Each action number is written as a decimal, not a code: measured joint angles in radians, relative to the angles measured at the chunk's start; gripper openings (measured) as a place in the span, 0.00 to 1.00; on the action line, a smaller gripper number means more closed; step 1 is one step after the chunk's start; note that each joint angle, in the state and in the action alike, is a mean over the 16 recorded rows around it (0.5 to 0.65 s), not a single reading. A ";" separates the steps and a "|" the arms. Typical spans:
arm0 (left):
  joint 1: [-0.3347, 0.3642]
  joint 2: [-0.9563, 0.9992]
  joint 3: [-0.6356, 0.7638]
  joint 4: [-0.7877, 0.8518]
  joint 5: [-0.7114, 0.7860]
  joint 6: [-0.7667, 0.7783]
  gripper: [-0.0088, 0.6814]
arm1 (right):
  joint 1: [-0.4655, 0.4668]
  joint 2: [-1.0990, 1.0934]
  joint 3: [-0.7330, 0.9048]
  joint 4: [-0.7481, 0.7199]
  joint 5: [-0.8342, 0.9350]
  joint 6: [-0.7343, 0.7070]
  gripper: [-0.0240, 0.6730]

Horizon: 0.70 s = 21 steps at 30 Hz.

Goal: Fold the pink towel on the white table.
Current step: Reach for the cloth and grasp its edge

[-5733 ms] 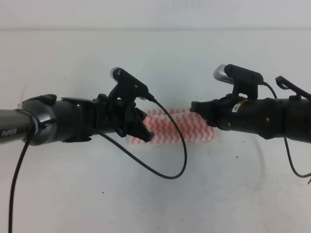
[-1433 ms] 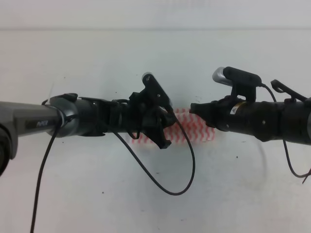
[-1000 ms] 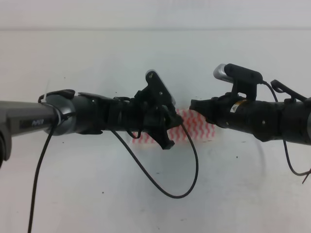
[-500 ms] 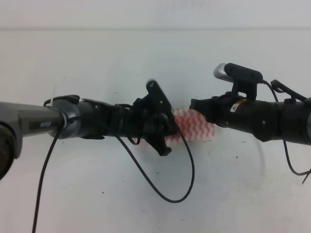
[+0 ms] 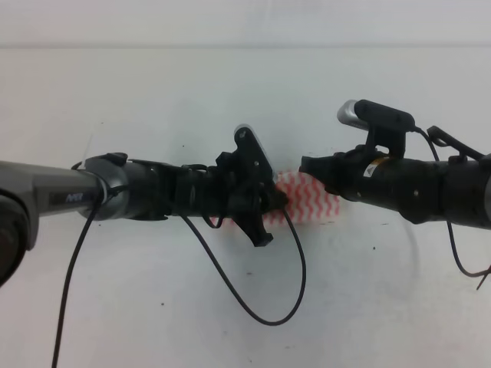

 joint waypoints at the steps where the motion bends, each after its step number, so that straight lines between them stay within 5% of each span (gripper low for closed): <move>1: 0.000 0.000 -0.001 0.000 0.001 0.002 0.01 | 0.000 0.000 0.000 0.000 0.000 0.000 0.01; 21: 0.000 0.009 -0.043 0.001 -0.050 0.020 0.01 | 0.000 0.002 0.000 0.000 -0.002 0.000 0.02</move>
